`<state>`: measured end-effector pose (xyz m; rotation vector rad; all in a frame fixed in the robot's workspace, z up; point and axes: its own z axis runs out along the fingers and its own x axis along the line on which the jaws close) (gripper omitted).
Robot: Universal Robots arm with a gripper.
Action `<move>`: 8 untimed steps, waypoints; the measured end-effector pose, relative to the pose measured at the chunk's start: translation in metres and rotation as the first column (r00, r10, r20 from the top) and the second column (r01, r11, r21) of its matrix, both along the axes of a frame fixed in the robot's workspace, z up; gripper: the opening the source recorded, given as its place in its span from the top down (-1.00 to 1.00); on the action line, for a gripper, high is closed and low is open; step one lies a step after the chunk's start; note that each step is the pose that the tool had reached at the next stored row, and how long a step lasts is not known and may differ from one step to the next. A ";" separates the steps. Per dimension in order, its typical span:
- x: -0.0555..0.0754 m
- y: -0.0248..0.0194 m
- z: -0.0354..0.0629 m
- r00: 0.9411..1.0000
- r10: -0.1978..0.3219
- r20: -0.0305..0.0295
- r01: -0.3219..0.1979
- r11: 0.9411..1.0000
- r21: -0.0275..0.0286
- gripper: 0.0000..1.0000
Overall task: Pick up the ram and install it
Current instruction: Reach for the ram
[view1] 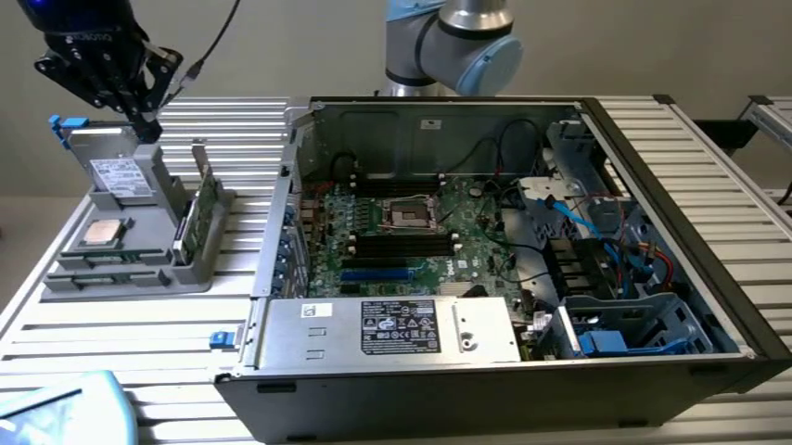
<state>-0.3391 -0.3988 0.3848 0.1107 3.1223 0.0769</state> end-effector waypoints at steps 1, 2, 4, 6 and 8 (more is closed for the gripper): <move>-0.005 0.0000 -0.0005 1.000 0.000 0.000 0.000 1.000 0.000 0.80; -0.009 0.0000 -0.0010 1.000 0.000 -0.001 0.000 1.000 0.000 0.80; -0.017 0.0000 -0.0020 1.000 0.000 -0.004 0.000 1.000 0.000 0.80; -0.023 -0.0001 -0.0030 1.000 0.000 -0.012 0.000 1.000 0.000 0.80; -0.027 -0.0011 -0.0048 1.000 0.000 -0.023 0.000 1.000 0.000 0.80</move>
